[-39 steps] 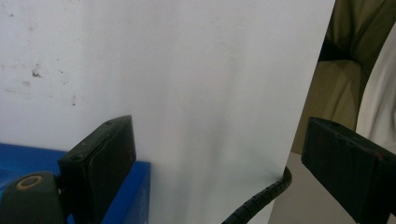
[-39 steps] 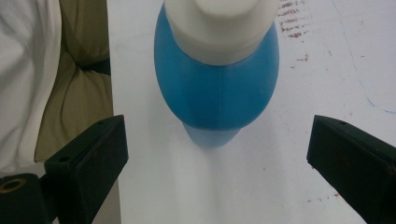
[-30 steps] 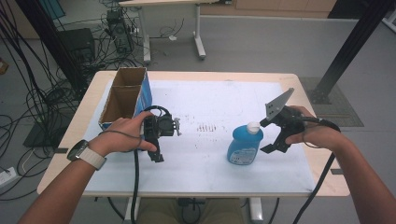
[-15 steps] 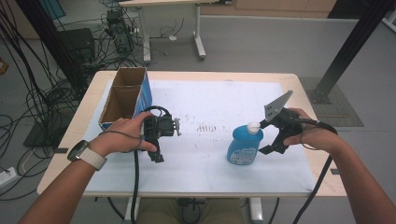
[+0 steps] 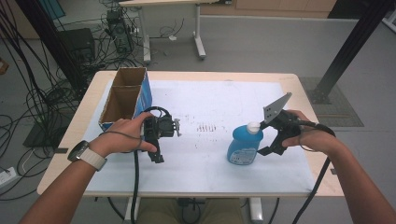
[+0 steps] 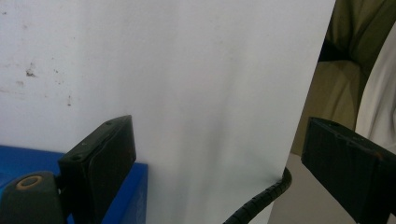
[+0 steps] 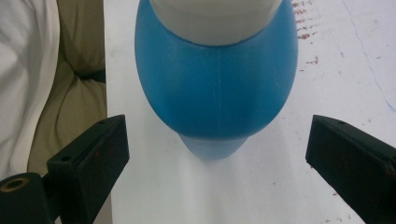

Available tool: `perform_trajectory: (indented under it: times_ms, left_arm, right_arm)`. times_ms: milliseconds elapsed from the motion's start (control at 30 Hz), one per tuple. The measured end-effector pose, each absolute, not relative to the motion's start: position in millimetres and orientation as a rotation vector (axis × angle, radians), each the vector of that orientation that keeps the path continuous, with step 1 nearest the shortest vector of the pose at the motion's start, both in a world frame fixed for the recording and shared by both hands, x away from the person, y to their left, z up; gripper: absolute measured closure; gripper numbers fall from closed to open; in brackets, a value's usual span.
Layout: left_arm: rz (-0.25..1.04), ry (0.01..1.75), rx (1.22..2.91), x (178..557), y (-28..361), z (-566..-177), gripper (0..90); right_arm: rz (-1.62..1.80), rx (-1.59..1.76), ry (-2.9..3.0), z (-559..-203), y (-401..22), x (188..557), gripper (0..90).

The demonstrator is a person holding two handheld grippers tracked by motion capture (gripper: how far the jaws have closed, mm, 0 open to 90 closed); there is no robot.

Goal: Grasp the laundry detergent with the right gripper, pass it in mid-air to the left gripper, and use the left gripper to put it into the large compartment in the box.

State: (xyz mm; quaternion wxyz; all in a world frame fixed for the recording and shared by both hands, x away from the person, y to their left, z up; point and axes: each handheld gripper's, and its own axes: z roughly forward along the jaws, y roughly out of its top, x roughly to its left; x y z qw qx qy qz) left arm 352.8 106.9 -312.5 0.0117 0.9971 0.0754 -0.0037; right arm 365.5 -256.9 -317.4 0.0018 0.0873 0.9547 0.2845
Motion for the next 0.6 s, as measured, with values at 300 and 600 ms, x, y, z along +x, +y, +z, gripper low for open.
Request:
perform_trajectory:
  times_ms: [300,600]
  left_arm:
    - [-0.010,0.234,3.103,352.4,106.8,-312.6,10.3]
    - [-0.012,0.236,3.104,352.4,107.4,-313.1,10.4]
  right_arm:
    - [0.928,0.274,2.989,-321.7,-258.3,365.2,6.4]
    - [0.954,0.284,2.980,-325.6,-259.0,364.9,6.4]
